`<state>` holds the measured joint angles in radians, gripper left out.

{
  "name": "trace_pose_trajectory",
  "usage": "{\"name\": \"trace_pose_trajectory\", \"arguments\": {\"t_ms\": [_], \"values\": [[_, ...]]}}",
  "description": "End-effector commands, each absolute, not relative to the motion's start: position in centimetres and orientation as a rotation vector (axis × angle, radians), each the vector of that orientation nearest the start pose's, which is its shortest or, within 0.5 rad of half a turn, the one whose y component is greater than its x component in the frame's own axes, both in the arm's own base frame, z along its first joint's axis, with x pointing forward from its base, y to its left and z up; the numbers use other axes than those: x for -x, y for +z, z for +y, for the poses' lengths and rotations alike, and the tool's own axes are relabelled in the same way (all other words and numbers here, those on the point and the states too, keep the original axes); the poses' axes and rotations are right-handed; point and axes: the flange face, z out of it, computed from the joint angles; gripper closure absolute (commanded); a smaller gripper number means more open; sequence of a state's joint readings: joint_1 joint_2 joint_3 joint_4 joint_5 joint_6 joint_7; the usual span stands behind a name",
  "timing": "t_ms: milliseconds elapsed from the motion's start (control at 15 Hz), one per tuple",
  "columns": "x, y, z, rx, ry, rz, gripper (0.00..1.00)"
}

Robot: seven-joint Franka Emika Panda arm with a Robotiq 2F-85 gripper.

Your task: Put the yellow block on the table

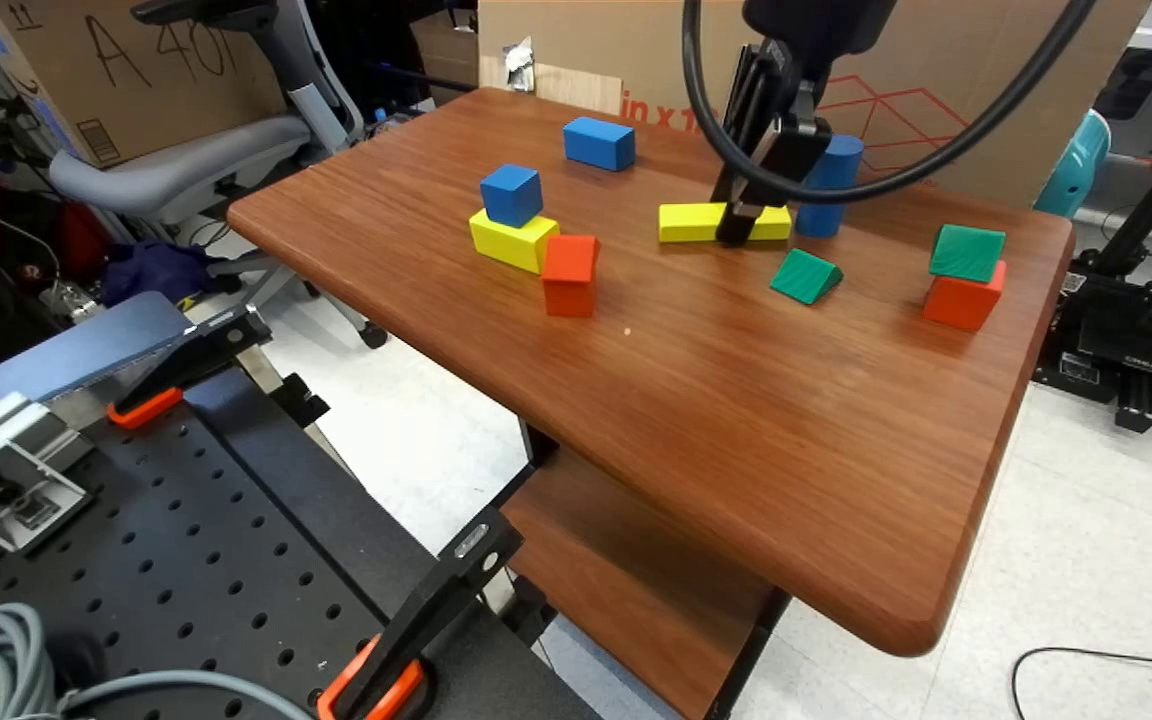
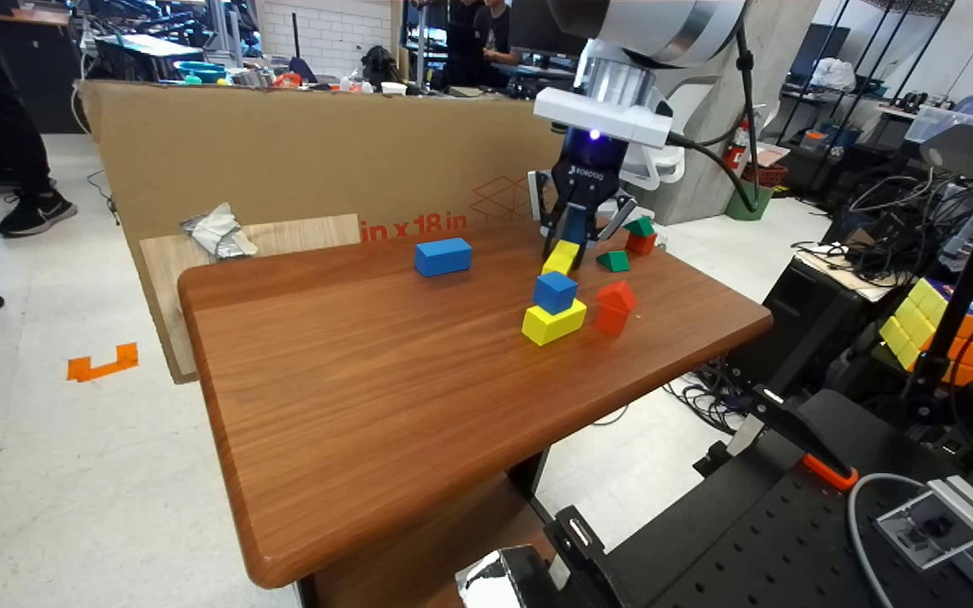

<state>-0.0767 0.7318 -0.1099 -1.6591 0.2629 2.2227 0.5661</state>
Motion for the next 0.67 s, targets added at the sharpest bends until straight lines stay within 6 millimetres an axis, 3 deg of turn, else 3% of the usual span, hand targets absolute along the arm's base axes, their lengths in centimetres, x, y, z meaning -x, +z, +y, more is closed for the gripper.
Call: {"name": "trace_pose_trajectory", "arguments": {"t_ms": [0,267,600], "values": [[-65.2,18.4,-8.9,2.796,0.234,1.253,0.25],[-63.4,22.1,-6.3,2.831,0.162,1.113,0.0],[-59.0,29.9,-4.4,2.925,0.222,0.872,0.0]]}}
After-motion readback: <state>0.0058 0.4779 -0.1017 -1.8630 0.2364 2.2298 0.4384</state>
